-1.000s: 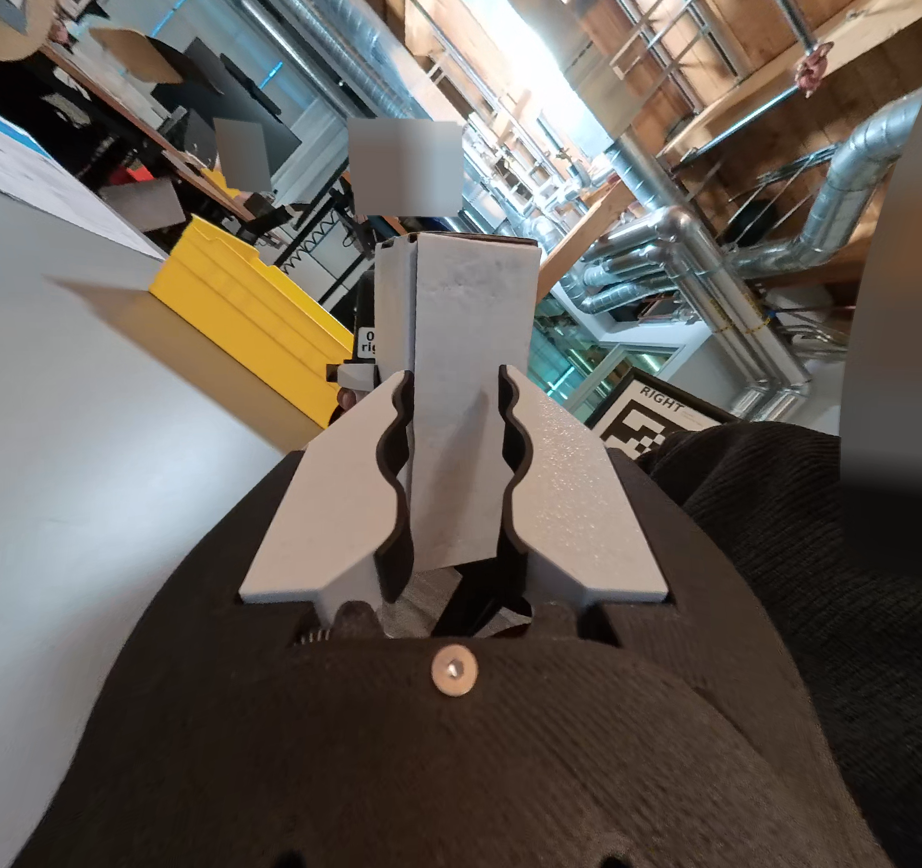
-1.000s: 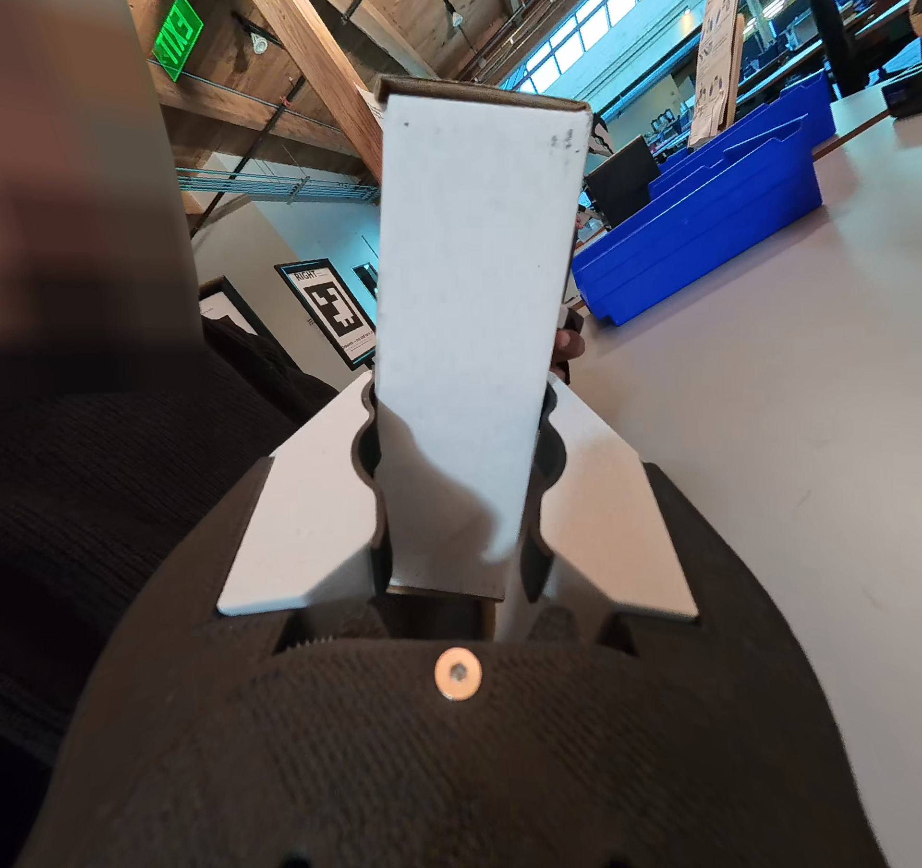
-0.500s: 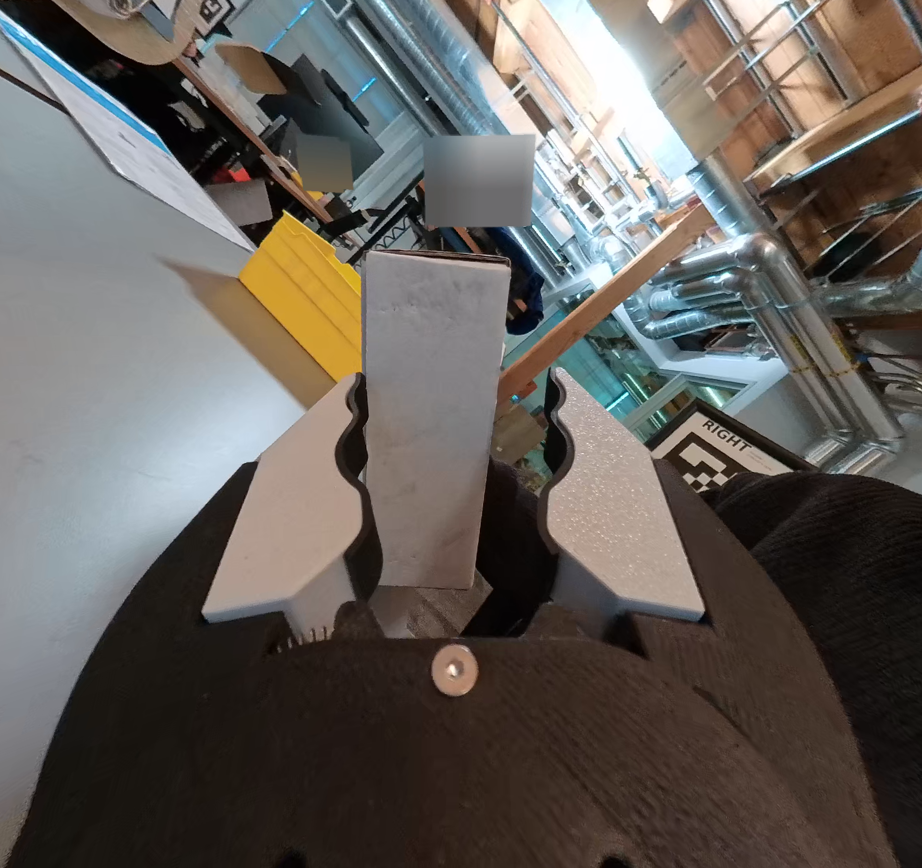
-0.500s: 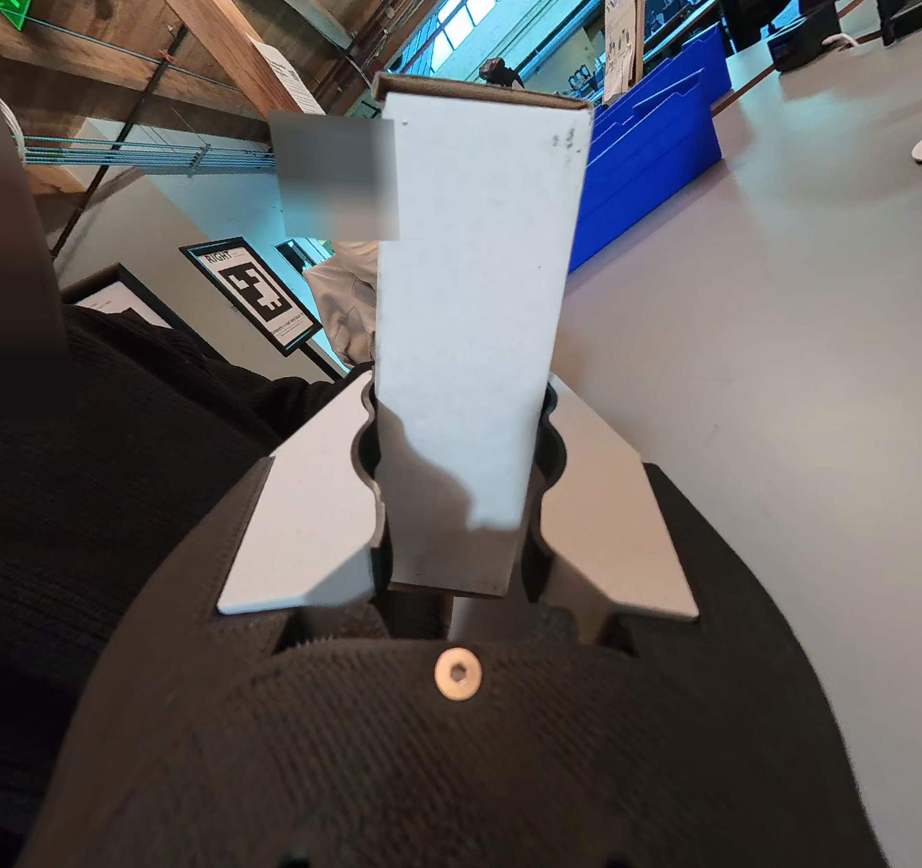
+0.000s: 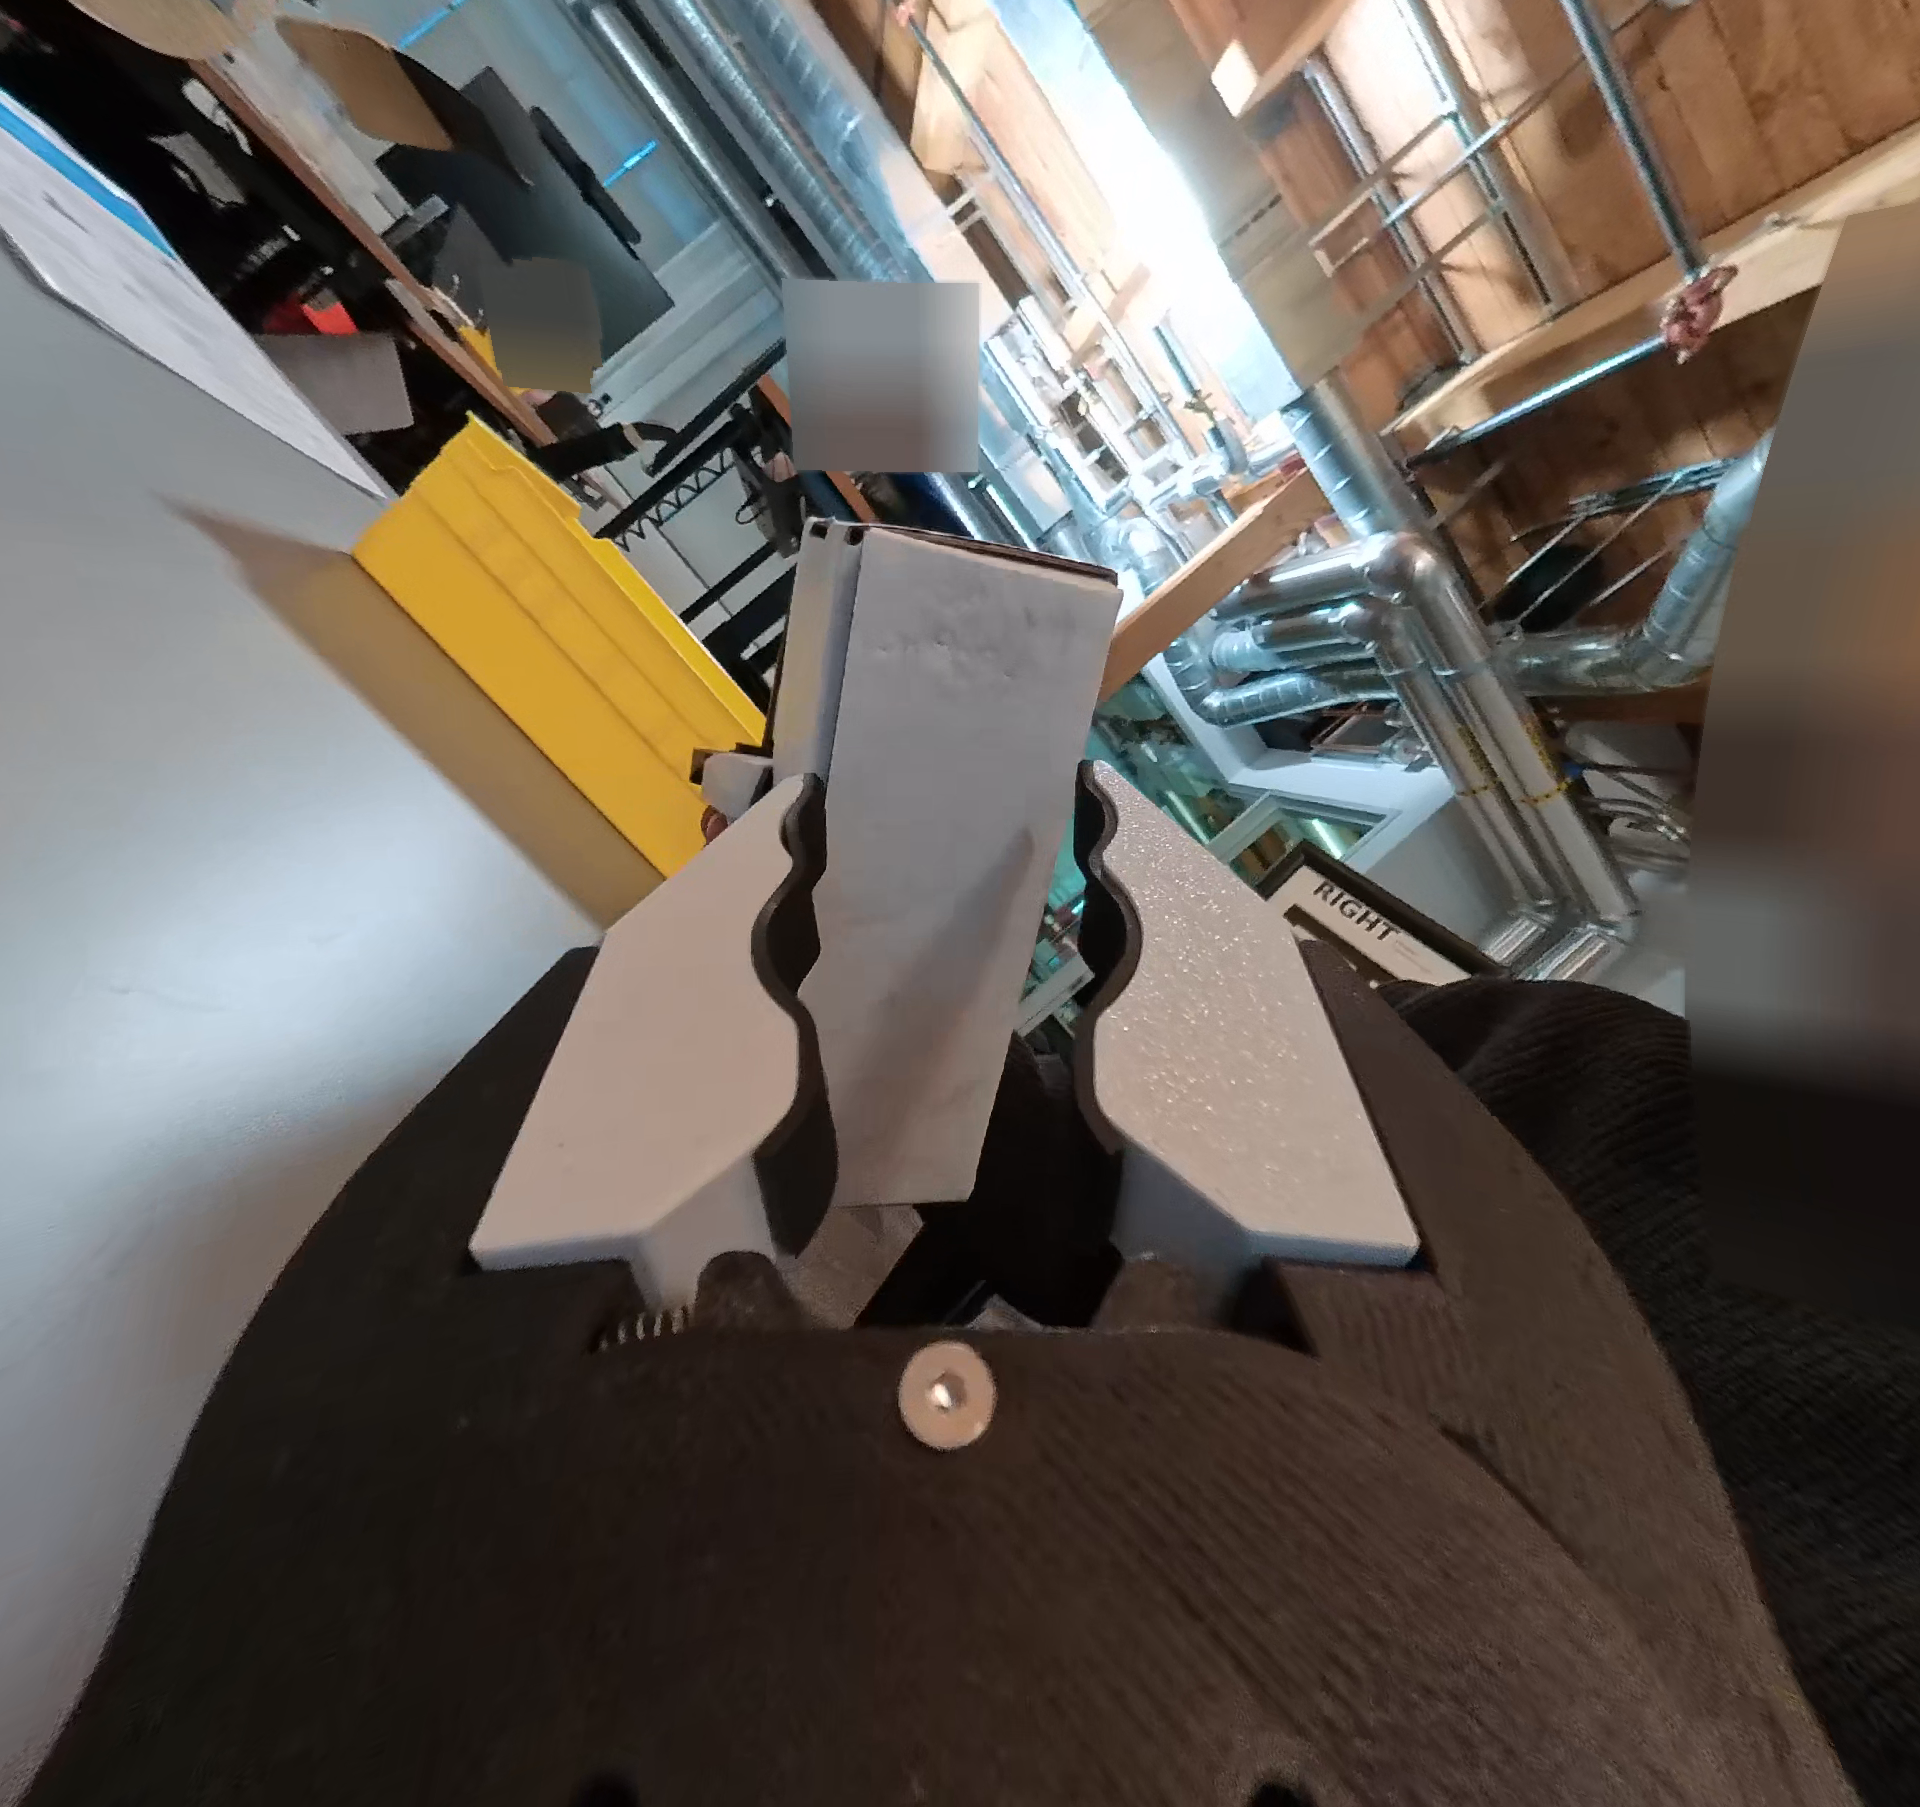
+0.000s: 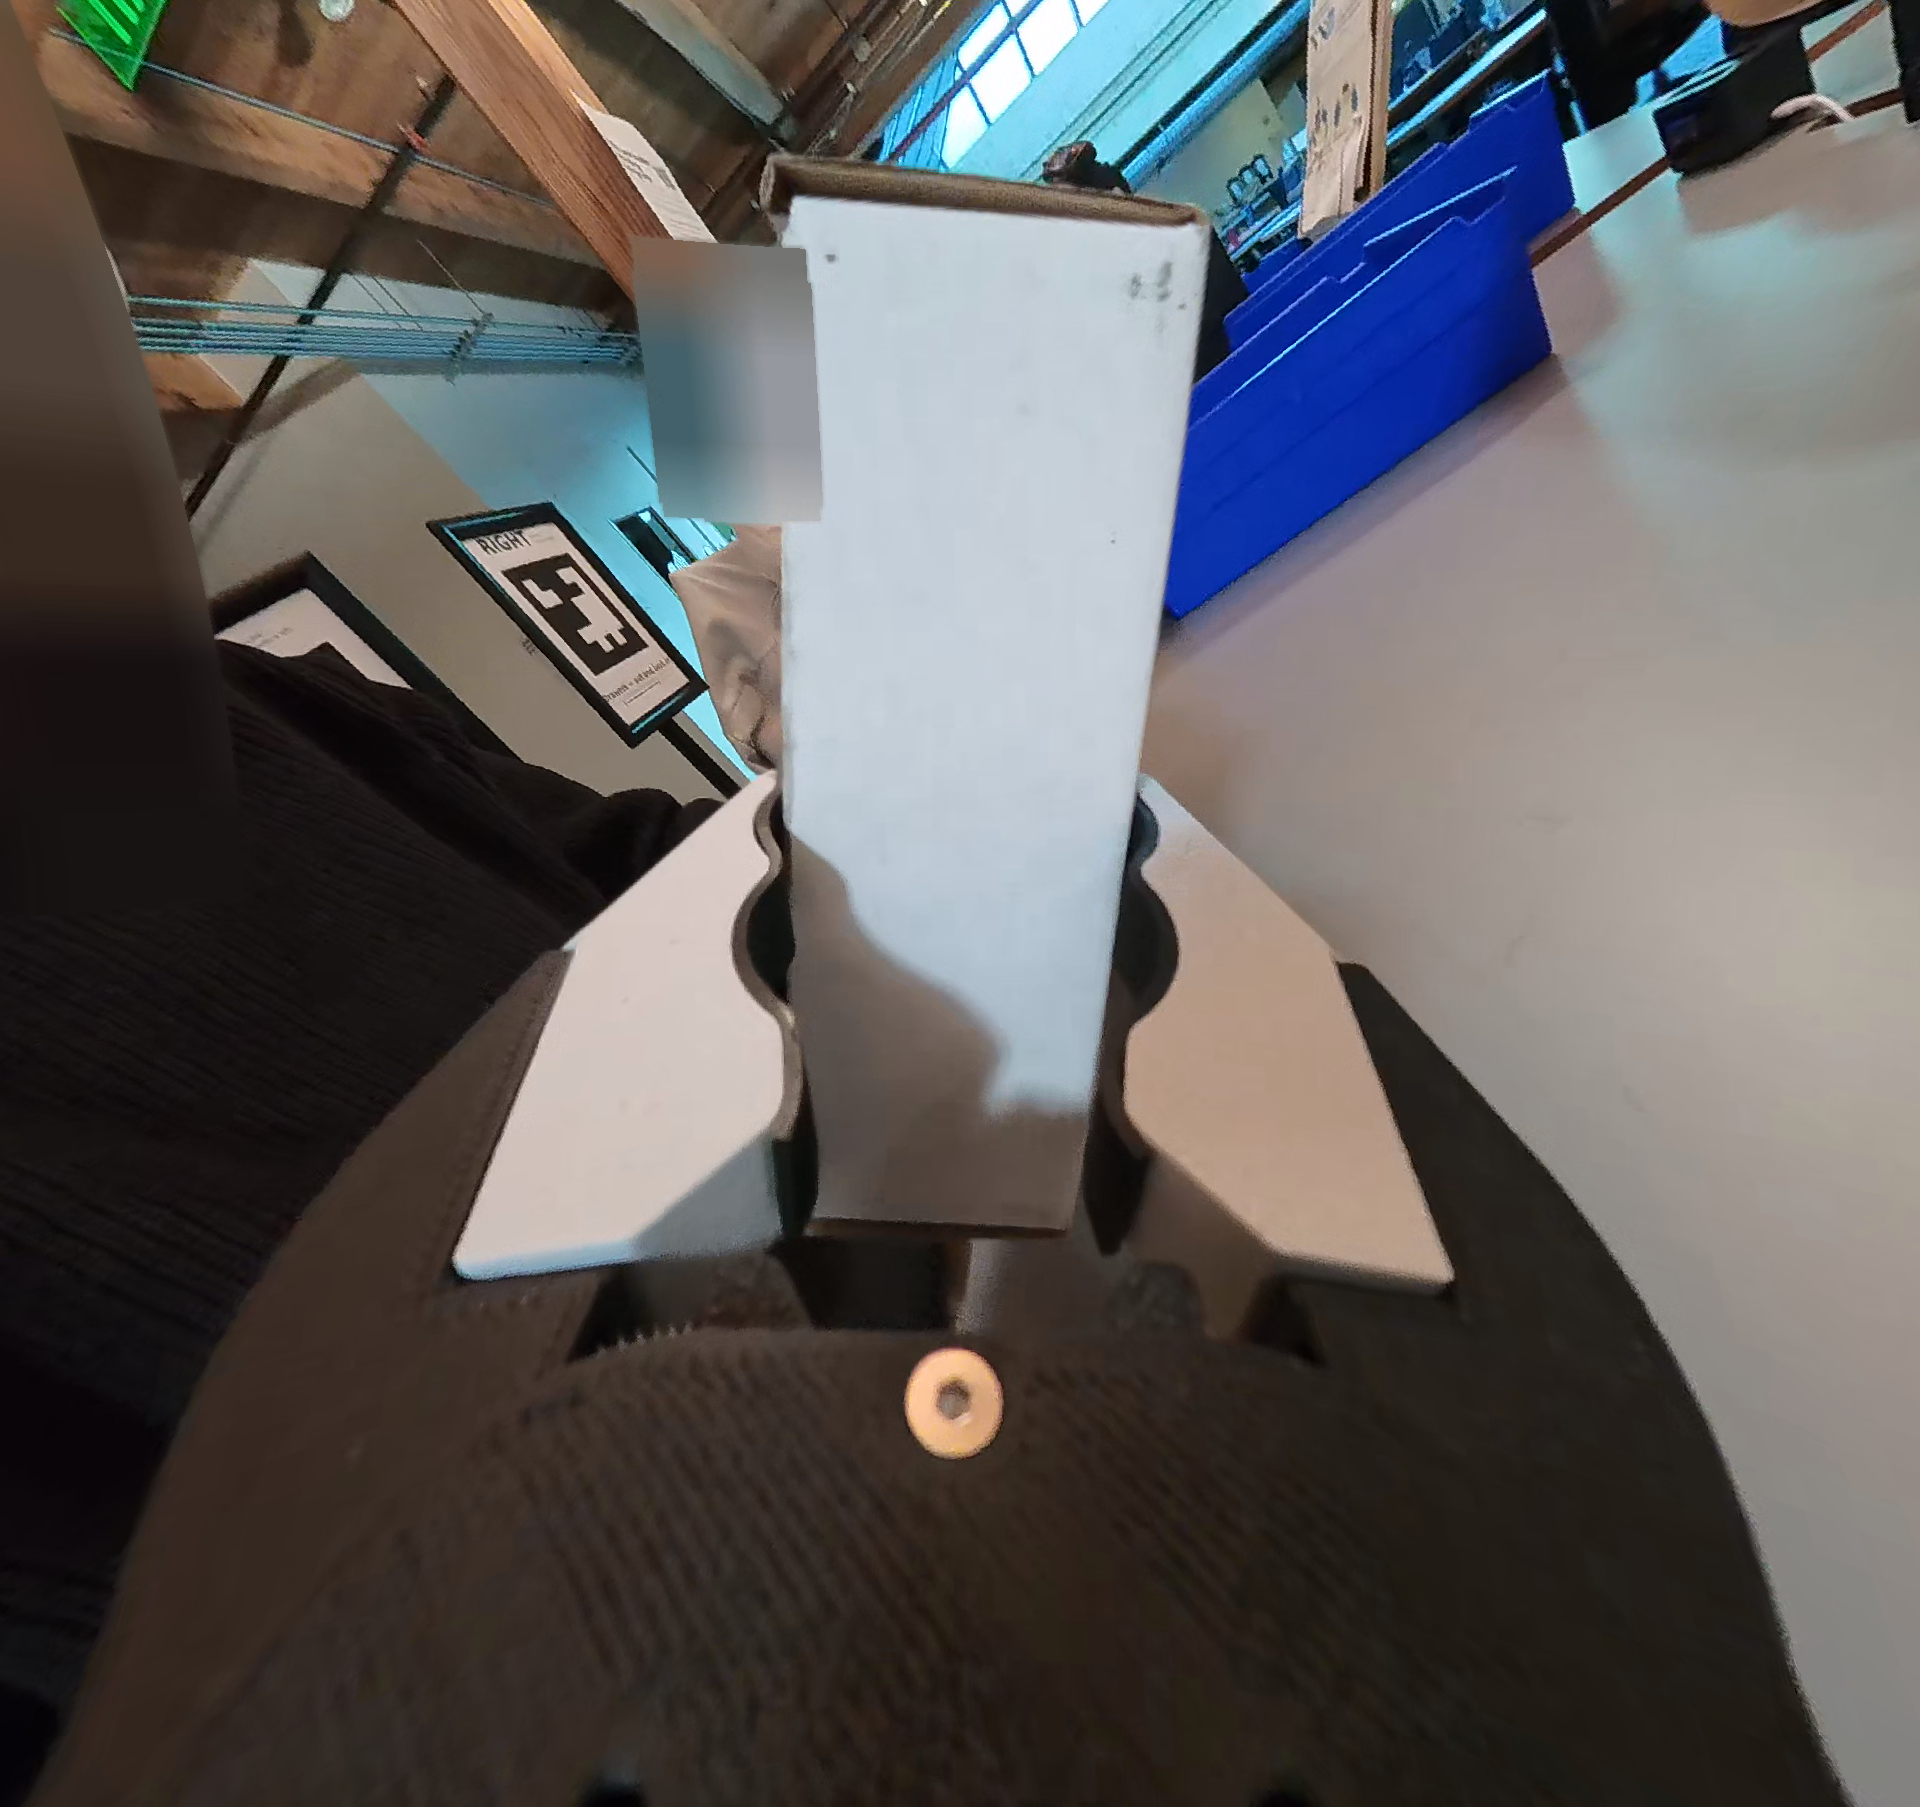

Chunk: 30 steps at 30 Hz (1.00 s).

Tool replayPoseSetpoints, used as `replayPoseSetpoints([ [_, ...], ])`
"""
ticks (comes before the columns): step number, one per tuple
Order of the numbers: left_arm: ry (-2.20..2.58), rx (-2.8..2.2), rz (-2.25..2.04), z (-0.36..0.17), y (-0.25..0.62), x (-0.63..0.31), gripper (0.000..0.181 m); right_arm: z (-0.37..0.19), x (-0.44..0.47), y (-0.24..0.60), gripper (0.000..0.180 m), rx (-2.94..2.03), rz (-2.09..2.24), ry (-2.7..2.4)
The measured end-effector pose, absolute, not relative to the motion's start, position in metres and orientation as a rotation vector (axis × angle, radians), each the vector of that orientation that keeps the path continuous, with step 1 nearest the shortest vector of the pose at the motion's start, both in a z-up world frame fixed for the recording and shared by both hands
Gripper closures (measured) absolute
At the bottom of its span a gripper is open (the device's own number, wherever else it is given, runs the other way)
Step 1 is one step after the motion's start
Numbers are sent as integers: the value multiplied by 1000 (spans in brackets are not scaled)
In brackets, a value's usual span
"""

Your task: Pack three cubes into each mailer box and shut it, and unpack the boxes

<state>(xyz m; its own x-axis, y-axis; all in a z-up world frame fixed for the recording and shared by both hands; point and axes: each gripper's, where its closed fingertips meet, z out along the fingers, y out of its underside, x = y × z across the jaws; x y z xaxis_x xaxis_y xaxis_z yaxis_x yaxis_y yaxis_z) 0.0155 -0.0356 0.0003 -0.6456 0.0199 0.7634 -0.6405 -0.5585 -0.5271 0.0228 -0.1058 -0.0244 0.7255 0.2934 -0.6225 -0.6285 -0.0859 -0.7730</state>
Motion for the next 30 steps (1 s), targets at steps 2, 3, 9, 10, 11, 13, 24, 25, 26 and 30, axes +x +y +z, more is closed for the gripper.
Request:
replayPoseSetpoints([
  [2,-1149,1028,2245,1,-32,17,136,-25,23,-103,118,-1471,776,300],
  [3,-1150,1036,2247,0,-31,18,137,-25,23,-101,118,-1474,771,306],
  [9,-1144,964,2239,5,-33,12,144,-14,26,-105,118,-1412,825,326],
  [10,-1131,952,2238,6,-34,11,144,-13,25,-106,118,-1411,831,321],
  [11,-1115,940,2237,7,-33,10,145,-12,24,-107,118,-1412,833,317],
  [13,-1079,911,2241,10,-32,9,146,-10,23,-106,118,-1408,836,309],
  [24,-1009,865,2228,15,-26,7,146,-2,26,-104,119,-1371,819,318],
  [25,-1006,865,2227,15,-26,7,146,-1,26,-104,119,-1367,821,320],
  [26,-1010,874,2227,14,-26,8,147,-1,26,-104,119,-1366,822,324],
  [30,-1085,1011,2275,4,-29,18,145,-10,30,-101,119,-1399,789,359],
])
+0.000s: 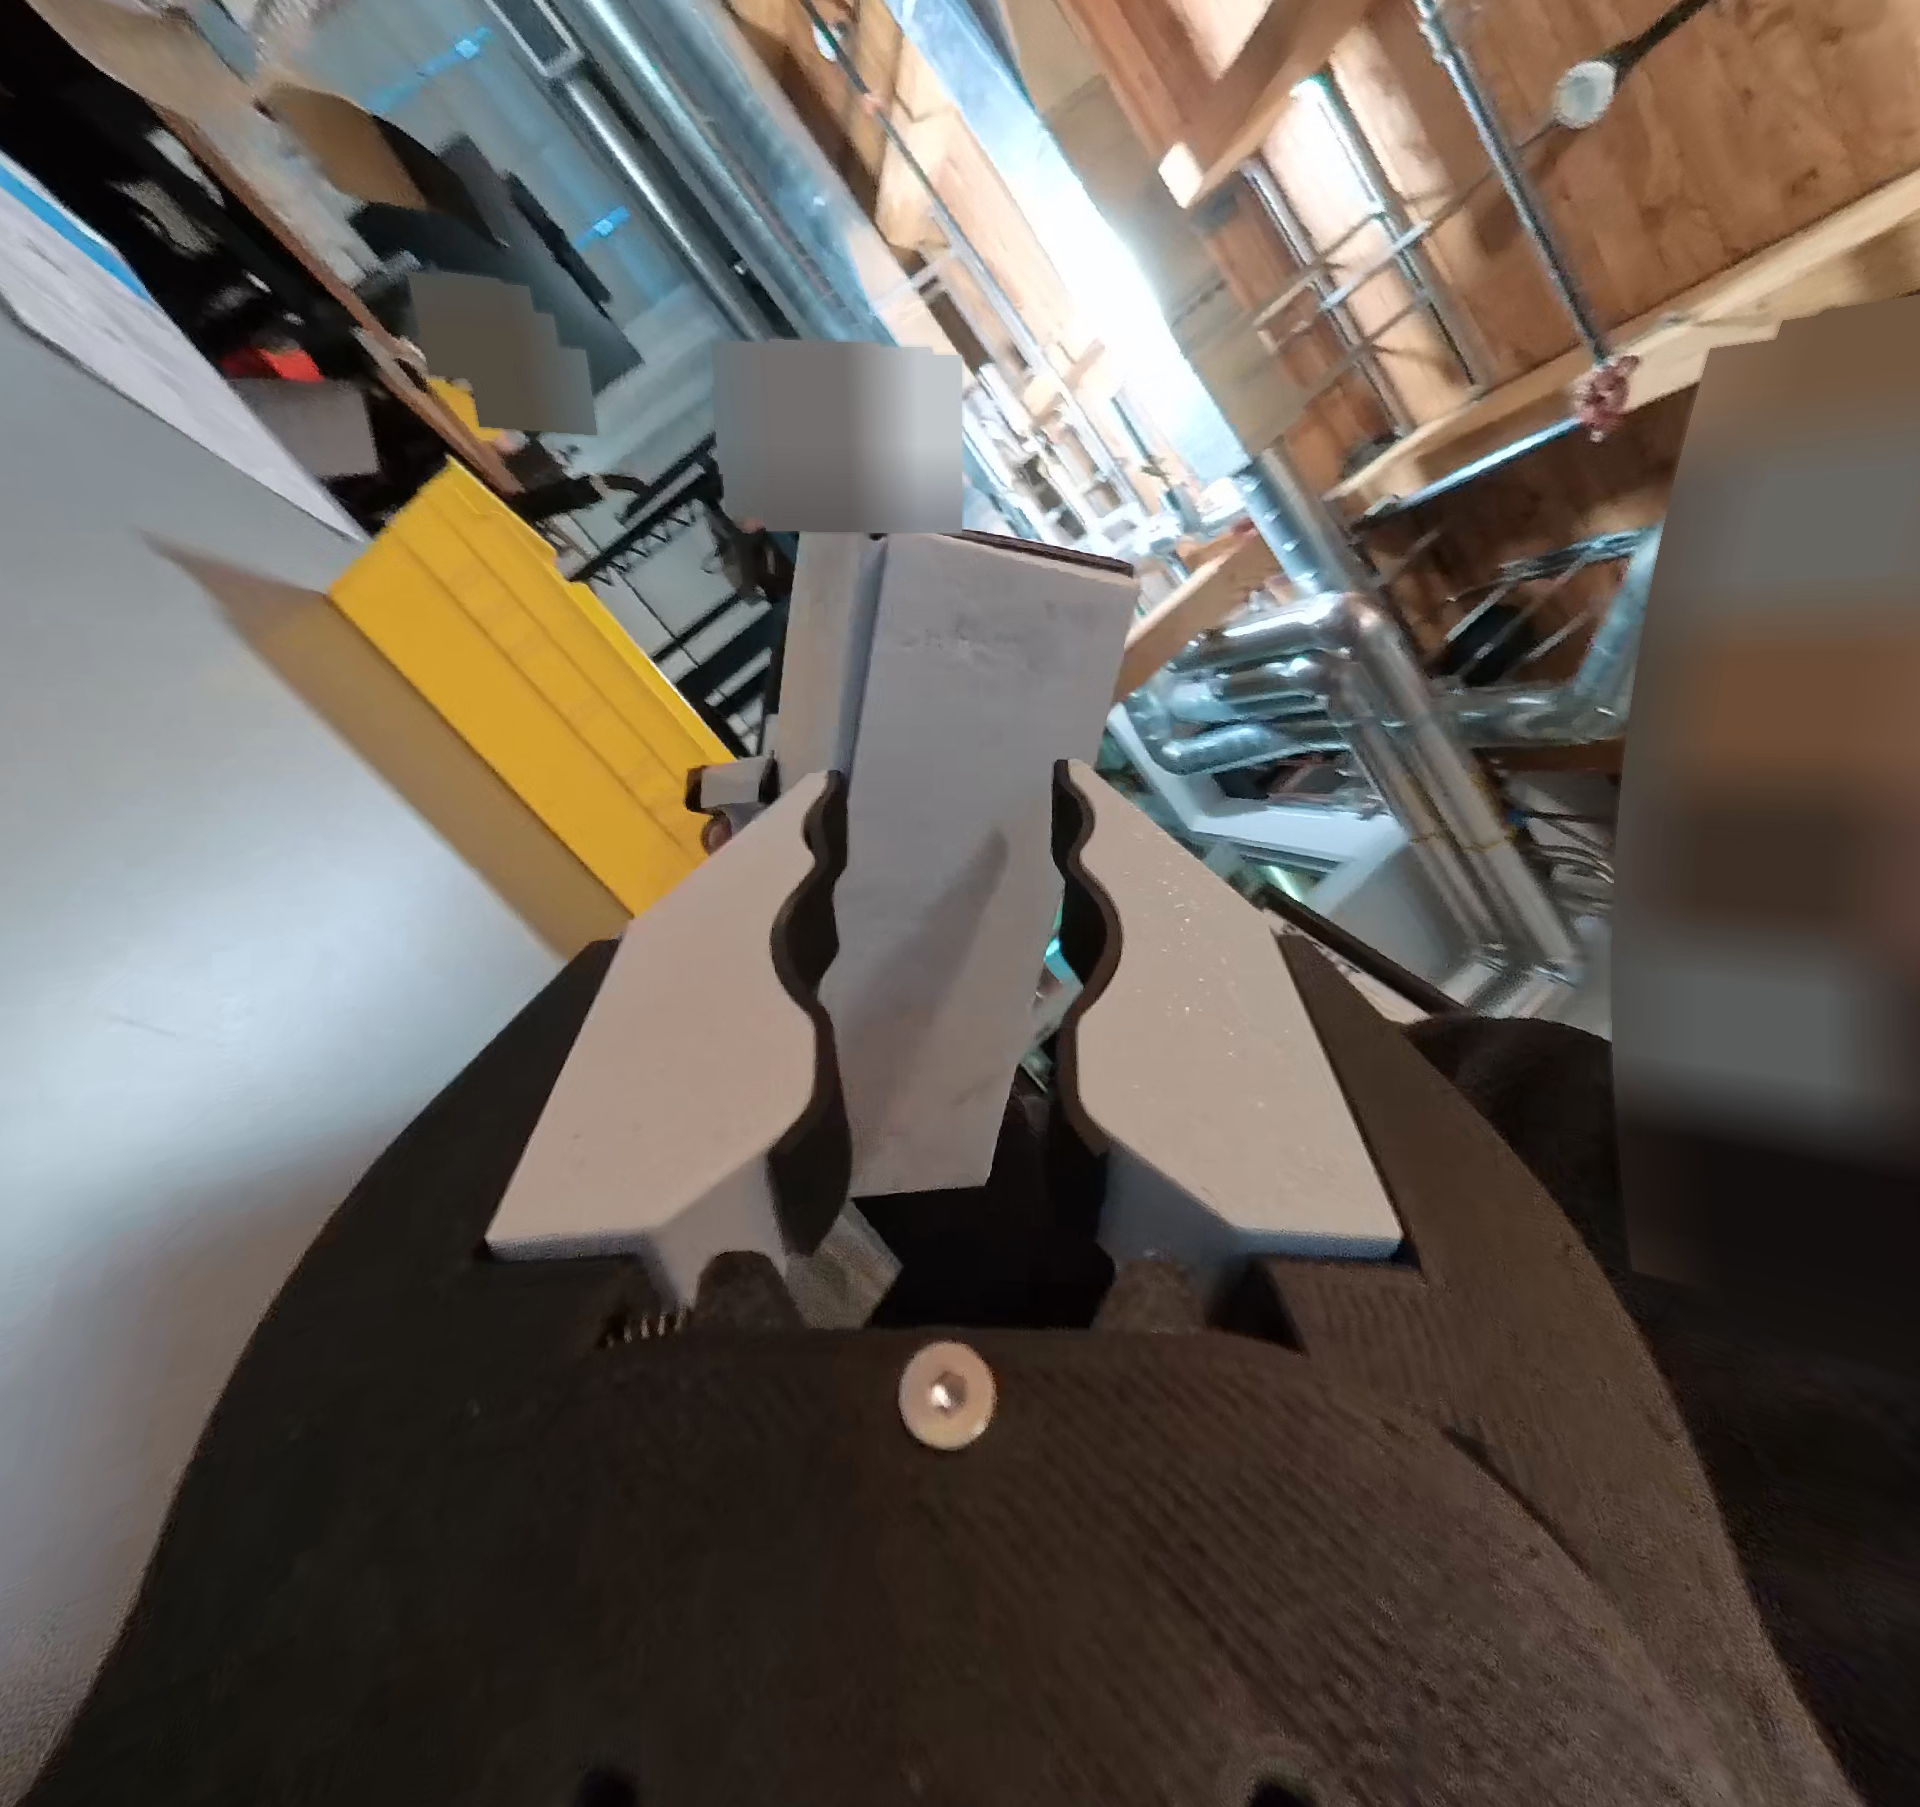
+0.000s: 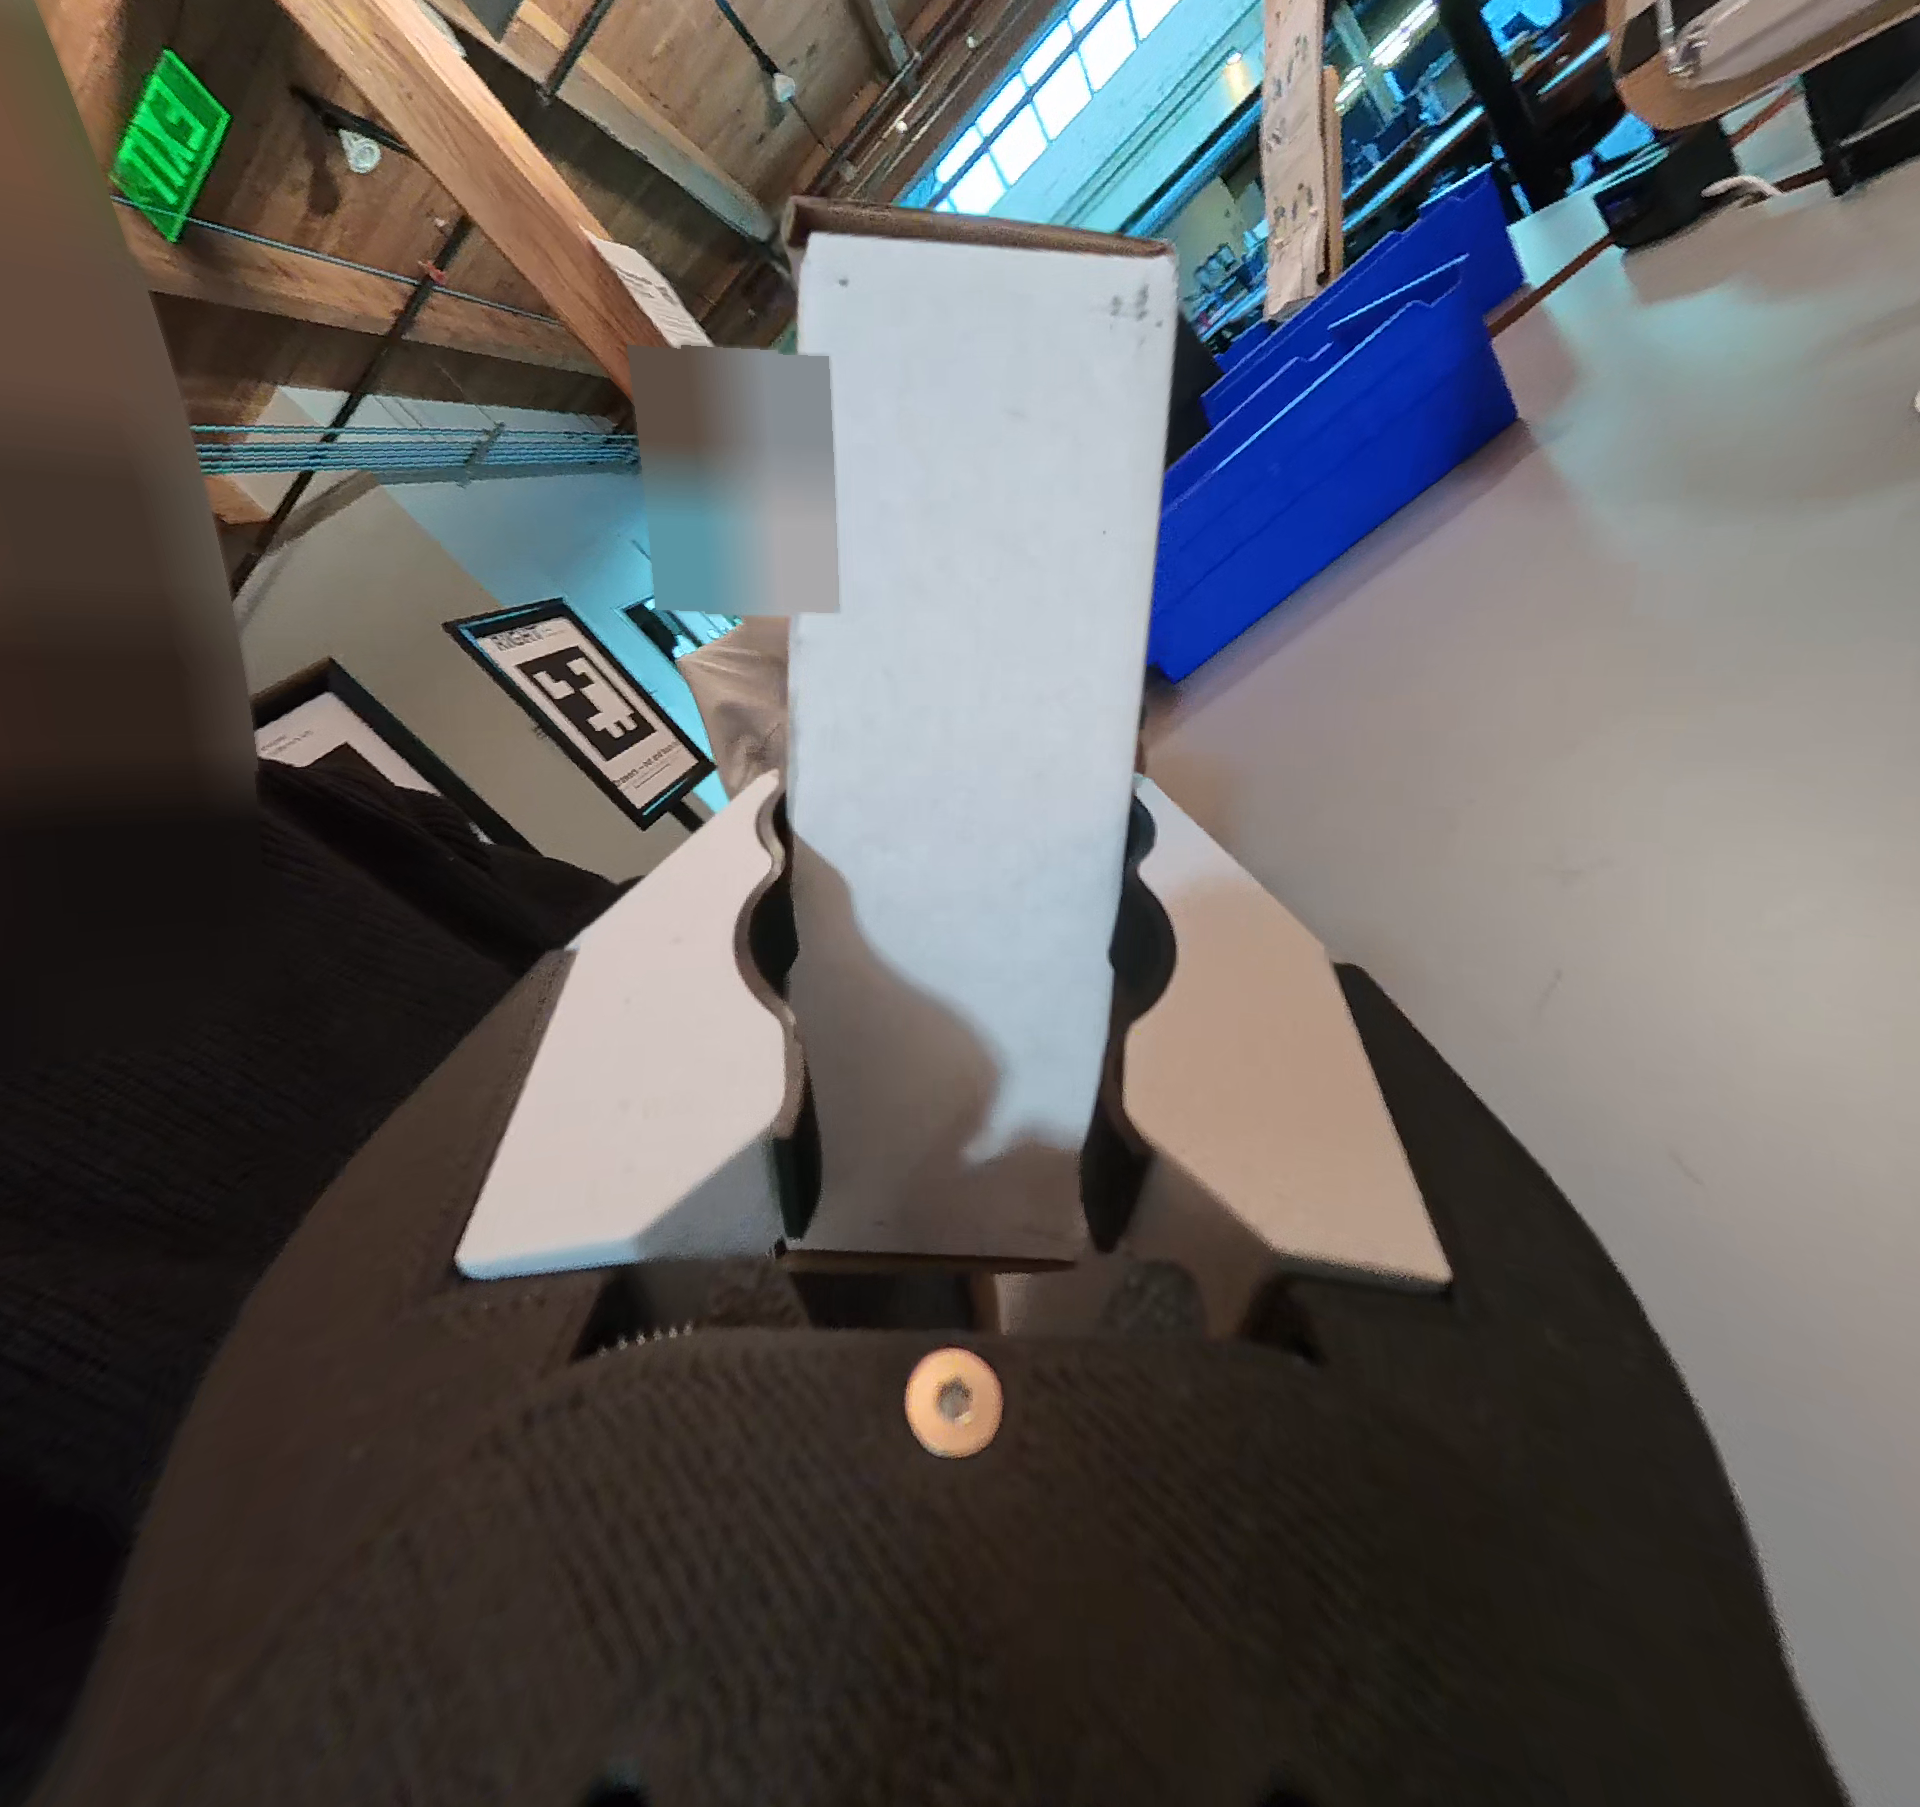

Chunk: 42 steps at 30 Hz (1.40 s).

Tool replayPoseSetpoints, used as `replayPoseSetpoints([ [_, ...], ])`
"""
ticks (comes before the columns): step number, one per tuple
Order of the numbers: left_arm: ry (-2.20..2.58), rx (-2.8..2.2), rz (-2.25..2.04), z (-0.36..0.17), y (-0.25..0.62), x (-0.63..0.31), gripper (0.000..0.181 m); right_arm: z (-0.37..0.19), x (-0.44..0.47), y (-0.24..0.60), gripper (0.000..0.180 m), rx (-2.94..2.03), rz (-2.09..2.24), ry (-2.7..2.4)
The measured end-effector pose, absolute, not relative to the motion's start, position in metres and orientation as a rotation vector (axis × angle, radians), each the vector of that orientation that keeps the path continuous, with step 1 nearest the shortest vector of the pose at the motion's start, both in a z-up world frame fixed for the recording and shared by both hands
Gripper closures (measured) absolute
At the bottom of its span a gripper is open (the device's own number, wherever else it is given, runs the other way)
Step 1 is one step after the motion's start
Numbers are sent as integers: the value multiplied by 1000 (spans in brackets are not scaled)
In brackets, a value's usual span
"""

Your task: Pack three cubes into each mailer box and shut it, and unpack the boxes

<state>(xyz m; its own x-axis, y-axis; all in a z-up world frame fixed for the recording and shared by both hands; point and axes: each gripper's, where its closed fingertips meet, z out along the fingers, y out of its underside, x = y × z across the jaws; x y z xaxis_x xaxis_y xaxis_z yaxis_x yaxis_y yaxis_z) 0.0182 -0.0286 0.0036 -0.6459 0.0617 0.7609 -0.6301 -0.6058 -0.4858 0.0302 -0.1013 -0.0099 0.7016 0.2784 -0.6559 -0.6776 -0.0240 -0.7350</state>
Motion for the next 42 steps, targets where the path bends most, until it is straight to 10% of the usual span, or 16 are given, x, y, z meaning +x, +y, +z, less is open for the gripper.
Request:
replayPoseSetpoints([
  [11,-1255,1295,2364,-12,-27,38,91,-34,43,-88,118,-1410,789,497],
  [21,-1363,1283,2228,-29,-39,35,119,-46,28,-81,118,-1508,822,463],
  [42,-1780,1212,2206,-27,-49,24,120,-26,56,-93,80,-1423,596,522],
])
